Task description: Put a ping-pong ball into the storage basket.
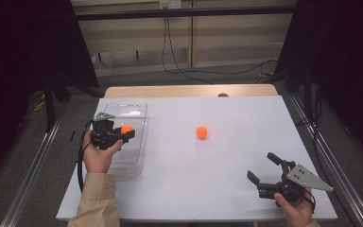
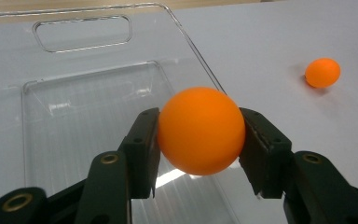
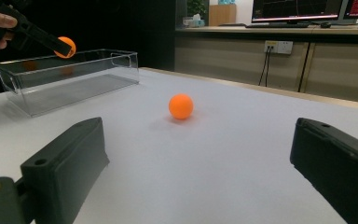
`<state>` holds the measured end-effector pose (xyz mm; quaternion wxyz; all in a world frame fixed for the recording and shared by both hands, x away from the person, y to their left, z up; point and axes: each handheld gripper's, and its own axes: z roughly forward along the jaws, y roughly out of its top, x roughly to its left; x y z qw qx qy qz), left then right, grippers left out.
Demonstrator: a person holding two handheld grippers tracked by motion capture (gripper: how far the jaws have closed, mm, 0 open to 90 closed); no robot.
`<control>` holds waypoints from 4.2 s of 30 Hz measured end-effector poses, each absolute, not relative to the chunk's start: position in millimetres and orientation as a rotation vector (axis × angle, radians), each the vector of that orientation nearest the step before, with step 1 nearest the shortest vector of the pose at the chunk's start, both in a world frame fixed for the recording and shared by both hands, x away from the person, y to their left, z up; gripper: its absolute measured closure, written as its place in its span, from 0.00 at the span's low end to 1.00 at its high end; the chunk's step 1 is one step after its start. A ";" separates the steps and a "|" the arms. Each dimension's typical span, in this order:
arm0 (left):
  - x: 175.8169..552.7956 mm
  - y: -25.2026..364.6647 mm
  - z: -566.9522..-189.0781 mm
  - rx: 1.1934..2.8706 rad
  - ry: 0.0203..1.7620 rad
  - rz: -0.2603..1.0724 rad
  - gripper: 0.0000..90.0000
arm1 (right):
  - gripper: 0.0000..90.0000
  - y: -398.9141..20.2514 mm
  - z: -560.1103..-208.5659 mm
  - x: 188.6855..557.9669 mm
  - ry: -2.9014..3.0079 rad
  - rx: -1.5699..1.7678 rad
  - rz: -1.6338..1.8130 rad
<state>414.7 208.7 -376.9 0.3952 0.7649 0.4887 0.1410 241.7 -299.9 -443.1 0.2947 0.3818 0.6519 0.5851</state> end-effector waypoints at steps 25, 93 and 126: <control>419.3 212.2 -384.5 1.951 1.289 0.405 0.57 | 0.04 -300.2 -443.0 241.4 1.733 1.015 1.557; 423.1 217.7 -394.5 1.944 1.341 0.417 0.52 | 0.04 -299.8 -442.8 240.9 1.738 1.012 1.558; 403.2 200.9 -368.9 1.877 1.121 0.342 0.20 | 0.04 -298.3 -443.0 241.6 1.743 1.007 1.557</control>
